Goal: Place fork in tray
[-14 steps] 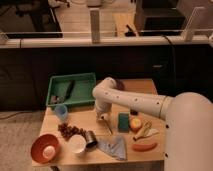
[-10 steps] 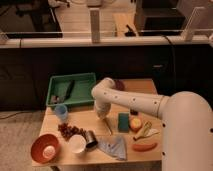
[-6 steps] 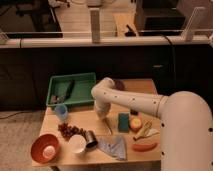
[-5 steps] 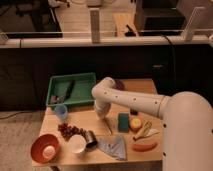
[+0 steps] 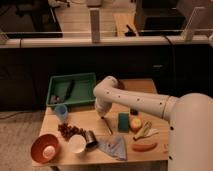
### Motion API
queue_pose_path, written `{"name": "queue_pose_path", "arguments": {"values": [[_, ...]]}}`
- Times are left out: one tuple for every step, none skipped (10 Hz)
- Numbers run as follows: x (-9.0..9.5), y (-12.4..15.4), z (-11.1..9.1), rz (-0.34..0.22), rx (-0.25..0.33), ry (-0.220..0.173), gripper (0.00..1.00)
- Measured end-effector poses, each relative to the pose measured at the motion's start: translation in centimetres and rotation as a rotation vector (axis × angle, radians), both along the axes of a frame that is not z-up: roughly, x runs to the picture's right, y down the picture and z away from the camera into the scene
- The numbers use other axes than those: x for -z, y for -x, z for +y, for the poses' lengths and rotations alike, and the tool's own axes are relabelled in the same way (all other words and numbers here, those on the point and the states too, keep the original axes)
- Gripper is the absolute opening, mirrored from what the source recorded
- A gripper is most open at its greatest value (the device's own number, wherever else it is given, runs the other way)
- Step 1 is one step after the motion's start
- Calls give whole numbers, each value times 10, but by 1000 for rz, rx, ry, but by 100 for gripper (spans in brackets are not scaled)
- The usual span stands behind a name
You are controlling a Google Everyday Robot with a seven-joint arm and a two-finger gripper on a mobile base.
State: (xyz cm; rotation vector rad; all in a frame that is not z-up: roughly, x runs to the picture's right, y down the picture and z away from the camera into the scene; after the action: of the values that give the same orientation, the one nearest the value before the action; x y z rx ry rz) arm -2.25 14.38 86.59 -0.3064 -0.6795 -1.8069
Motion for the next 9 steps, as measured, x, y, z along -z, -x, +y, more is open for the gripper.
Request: {"name": "queue_pose_path", "arguments": {"values": [[-1, -1, 0, 3, -1, 3, 32], [-2, -1, 0, 7, 1, 7, 43], [-3, -2, 1, 11, 2, 11, 53], [-3, -4, 2, 14, 5, 16, 63], [-4, -5, 2, 15, 8, 19, 73], [-5, -4, 3, 15, 12, 23, 79], [-6, -3, 3, 13, 15, 26, 80], [-6, -2, 4, 13, 20, 28, 80], [-7, -1, 5, 14, 23, 29, 80]]}}
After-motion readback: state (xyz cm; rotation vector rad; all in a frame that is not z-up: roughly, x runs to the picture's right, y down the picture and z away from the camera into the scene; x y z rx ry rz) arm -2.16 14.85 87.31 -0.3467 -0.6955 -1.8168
